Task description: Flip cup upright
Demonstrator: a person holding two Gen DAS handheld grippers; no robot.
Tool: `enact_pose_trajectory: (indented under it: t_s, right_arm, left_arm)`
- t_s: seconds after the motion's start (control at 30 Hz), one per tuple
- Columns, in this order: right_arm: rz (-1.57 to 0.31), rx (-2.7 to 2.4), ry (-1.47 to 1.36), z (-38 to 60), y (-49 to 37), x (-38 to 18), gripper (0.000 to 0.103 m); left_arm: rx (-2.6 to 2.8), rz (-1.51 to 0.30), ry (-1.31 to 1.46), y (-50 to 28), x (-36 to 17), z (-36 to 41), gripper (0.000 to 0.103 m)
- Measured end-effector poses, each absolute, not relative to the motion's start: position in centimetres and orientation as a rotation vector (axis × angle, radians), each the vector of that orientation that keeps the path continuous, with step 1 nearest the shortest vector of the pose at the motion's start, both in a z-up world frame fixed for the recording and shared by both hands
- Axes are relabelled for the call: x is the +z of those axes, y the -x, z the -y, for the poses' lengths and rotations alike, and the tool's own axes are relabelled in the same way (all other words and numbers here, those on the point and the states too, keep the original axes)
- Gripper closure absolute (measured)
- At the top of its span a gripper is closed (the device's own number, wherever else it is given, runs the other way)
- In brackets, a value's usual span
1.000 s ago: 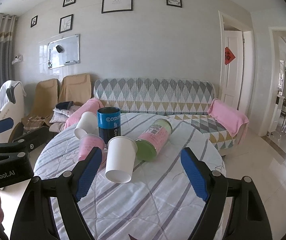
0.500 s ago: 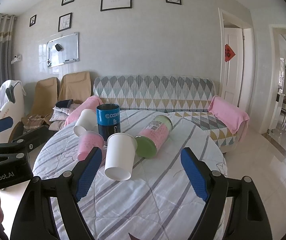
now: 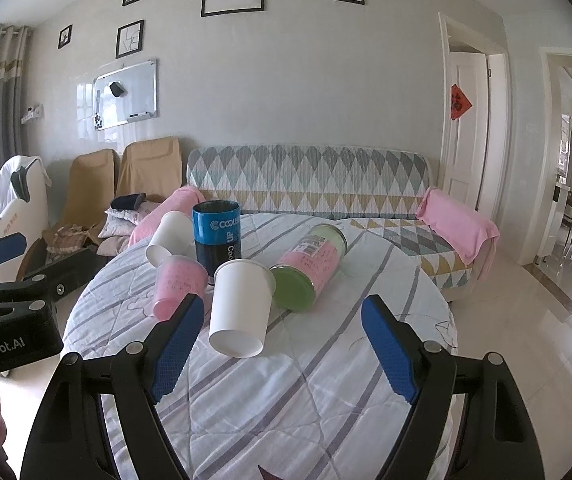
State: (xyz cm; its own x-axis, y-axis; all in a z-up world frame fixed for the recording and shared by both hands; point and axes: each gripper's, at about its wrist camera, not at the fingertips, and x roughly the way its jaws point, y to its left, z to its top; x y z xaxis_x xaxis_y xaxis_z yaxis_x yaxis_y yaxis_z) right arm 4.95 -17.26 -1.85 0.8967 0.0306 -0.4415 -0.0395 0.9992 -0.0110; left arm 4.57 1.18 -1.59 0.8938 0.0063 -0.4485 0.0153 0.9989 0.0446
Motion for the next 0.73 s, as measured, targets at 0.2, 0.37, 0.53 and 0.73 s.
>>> enact_pose_trajectory:
  t_s: [0.2, 0.37, 0.53, 0.73]
  right_arm:
    - [-0.466, 0.036, 0.022, 17.2, -5.2, -2.1, 0.021]
    - [-0.467, 0.037, 0.022, 17.2, -5.2, -2.1, 0.021]
    - [-0.475, 0.036, 0.029, 17.2, -5.5, -2.5, 0.021]
    - [-0.48, 0.035, 0.029, 17.2, -5.6, -2.7, 0.021]
  left_arm:
    - [-0.003, -0.478, -0.033, -5.0, -1.7, -1.7, 0.0]
    - [-0.005, -0.477, -0.028, -5.2, -1.7, -1.9, 0.0]
    - [0.003, -0.48, -0.034, -5.6, -2.0, -2.1, 0.0]
    - [0.012, -0.476, -0.039, -5.7, -1.9, -2.4, 0.0]
